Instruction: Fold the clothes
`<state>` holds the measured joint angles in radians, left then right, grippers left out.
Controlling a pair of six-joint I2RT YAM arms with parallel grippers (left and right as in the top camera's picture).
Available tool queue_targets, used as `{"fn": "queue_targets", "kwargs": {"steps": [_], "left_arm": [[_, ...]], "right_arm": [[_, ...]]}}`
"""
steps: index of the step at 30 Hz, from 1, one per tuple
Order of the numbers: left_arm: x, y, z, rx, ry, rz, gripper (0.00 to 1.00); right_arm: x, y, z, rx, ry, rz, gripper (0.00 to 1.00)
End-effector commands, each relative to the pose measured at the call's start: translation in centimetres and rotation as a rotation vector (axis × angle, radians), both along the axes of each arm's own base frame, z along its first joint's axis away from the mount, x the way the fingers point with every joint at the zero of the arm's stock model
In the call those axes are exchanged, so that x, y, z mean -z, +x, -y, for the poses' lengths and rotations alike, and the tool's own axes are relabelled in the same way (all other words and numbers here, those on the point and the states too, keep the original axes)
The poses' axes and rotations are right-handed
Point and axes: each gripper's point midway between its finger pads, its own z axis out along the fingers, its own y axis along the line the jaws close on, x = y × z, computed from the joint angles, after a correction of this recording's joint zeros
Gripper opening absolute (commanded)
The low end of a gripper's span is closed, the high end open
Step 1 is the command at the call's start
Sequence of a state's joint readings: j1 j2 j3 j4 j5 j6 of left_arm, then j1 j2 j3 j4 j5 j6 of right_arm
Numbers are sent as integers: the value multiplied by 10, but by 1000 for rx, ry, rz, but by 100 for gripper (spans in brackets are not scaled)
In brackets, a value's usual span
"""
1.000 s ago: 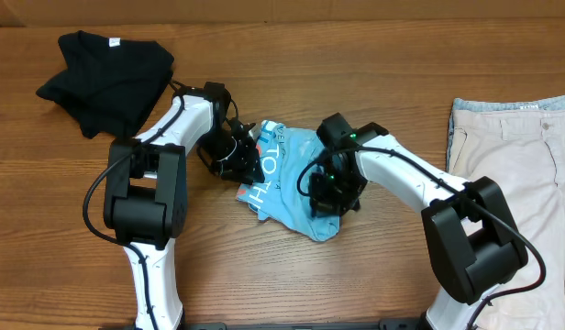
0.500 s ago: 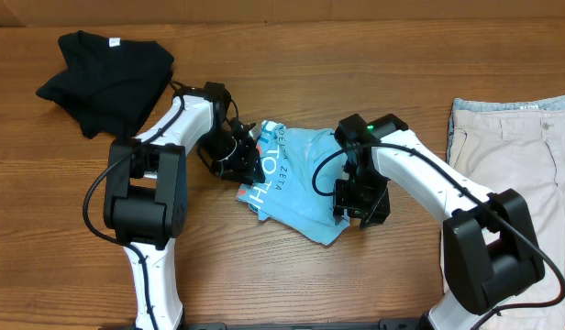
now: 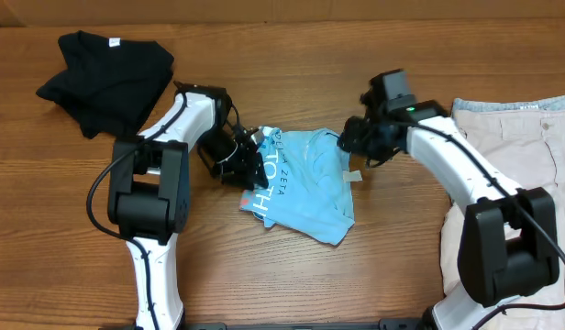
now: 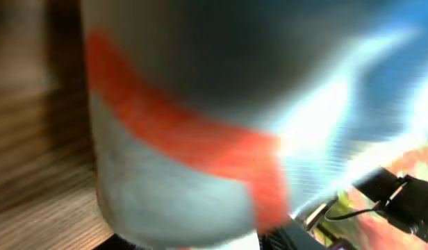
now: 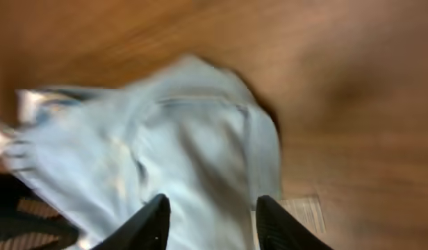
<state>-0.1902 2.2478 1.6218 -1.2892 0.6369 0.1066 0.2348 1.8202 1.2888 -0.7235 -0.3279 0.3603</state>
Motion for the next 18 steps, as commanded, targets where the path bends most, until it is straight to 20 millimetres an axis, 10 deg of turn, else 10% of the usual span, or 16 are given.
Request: {"fn": "queue_targets", "kwargs": {"steps": [1,8,18], "left_arm": [[-26,31,8,21,-66,118,43],[-32,73,-7,-20,-22,261,51],[-14,66,-5,51,98,280,52]], "right_arm": [[-37,0,-32,-140,160,84,41],[-12,-11,-40,-94,110,7,51],[33,-10,-65,-114,147,-58,35]]}}
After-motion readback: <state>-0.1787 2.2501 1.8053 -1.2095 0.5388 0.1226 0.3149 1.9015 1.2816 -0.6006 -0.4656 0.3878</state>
